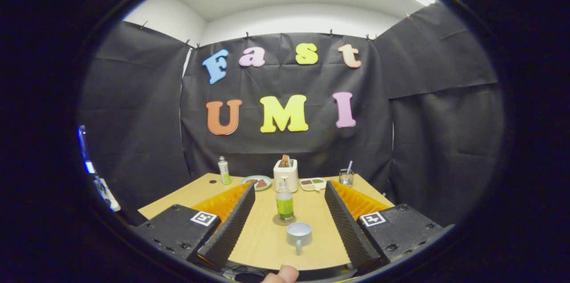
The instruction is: Take the bottle from table, then pour the juice into the cup, finally place the bottle on the coaster
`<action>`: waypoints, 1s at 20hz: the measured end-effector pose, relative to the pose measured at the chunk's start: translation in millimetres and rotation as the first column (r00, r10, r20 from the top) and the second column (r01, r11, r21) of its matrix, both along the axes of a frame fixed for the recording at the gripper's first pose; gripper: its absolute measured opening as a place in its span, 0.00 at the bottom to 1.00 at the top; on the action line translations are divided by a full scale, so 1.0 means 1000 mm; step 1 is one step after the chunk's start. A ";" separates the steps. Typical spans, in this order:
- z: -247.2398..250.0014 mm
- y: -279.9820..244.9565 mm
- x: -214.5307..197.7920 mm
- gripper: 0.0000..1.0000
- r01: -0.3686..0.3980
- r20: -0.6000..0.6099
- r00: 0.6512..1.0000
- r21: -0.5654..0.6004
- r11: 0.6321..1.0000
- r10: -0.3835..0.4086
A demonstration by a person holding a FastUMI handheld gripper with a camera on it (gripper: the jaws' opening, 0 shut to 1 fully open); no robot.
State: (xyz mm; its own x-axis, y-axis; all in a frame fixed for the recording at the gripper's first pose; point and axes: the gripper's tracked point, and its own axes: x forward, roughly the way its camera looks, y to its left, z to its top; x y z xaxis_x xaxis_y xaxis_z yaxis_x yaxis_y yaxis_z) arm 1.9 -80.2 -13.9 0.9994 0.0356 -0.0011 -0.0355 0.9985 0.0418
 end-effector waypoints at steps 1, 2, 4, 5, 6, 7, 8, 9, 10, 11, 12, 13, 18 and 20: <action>0.002 -0.005 -0.006 1.00 0.009 0.011 1.000 0.001 1.000 -0.009; 0.003 -0.010 -0.011 1.00 0.022 0.021 1.000 0.001 1.000 -0.022; -0.001 -0.024 -0.018 1.00 0.057 0.024 0.998 -0.001 0.998 -0.057; -0.004 -0.028 -0.020 1.00 0.065 0.016 0.998 -0.004 0.998 -0.065; -0.007 -0.031 -0.022 1.00 0.066 0.007 0.998 -0.005 0.998 -0.066; -0.005 -0.035 -0.024 1.00 0.071 0.006 0.997 -0.004 0.997 -0.071; -0.002 -0.039 -0.026 1.00 0.082 0.013 0.997 0.002 0.997 -0.082; -0.001 -0.044 -0.026 1.00 0.087 0.023 0.996 0.011 0.996 -0.087; 0.000 -0.045 -0.027 1.00 0.085 0.029 0.996 0.018 0.996 -0.085; -0.002 -0.045 -0.028 1.00 0.083 0.031 0.996 0.022 0.996 -0.084; -0.001 -0.046 -0.029 1.00 0.081 0.034 0.996 0.023 0.996 -0.081; -0.001 -0.047 -0.028 1.00 0.082 0.039 0.996 0.019 0.996 -0.082; -0.003 -0.044 -0.029 1.00 0.083 0.049 0.995 -0.003 0.997 -0.083; -0.003 -0.042 -0.030 1.00 0.077 0.051 0.996 0.004 0.997 -0.077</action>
State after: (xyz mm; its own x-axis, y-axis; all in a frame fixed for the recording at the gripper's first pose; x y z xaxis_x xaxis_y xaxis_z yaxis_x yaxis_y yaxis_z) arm -27.8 -122.1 -16.7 0.9979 -0.0414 0.0496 0.0393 0.9983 0.0436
